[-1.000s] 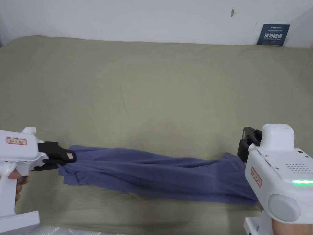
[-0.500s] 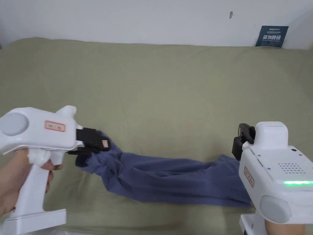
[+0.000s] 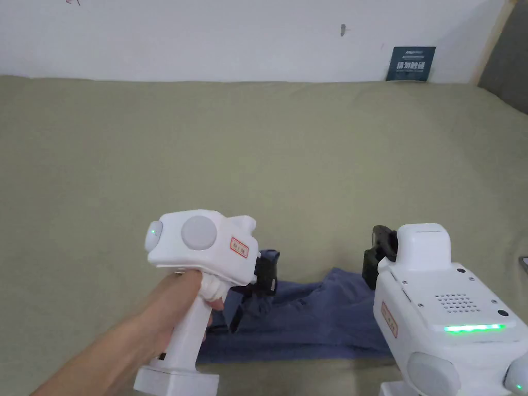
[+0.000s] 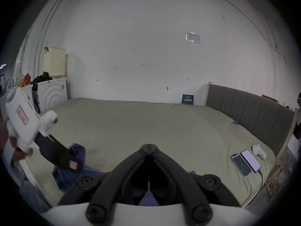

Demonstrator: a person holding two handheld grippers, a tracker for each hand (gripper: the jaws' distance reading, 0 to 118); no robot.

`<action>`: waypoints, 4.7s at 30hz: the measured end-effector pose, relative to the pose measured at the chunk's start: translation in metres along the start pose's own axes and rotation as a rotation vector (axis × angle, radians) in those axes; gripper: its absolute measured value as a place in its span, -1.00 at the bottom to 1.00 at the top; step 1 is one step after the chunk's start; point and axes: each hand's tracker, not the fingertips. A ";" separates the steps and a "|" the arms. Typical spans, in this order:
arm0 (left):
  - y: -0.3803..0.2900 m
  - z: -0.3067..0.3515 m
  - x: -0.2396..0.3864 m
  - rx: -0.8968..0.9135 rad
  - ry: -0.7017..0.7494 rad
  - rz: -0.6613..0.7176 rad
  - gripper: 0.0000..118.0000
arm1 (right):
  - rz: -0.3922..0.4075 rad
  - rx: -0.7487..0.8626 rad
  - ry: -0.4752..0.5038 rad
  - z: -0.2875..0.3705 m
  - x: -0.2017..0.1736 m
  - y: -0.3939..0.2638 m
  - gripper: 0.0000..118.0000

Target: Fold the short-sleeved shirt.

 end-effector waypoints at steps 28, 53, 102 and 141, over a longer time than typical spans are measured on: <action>-0.022 0.010 -0.071 0.082 -0.253 0.285 -1.00 | -0.030 -0.052 -0.003 -0.010 0.010 -0.009 -1.00; -0.045 0.077 -0.090 0.231 -0.203 0.269 -1.00 | 0.002 -0.071 0.006 -0.017 0.003 -0.010 -1.00; -0.046 0.177 -0.098 0.206 0.051 0.174 -0.79 | 0.046 0.013 0.097 -0.015 -0.037 0.023 -1.00; -0.052 -0.054 -0.070 0.102 -0.326 0.187 -1.00 | 0.038 -0.090 0.057 -0.022 -0.010 -0.009 -1.00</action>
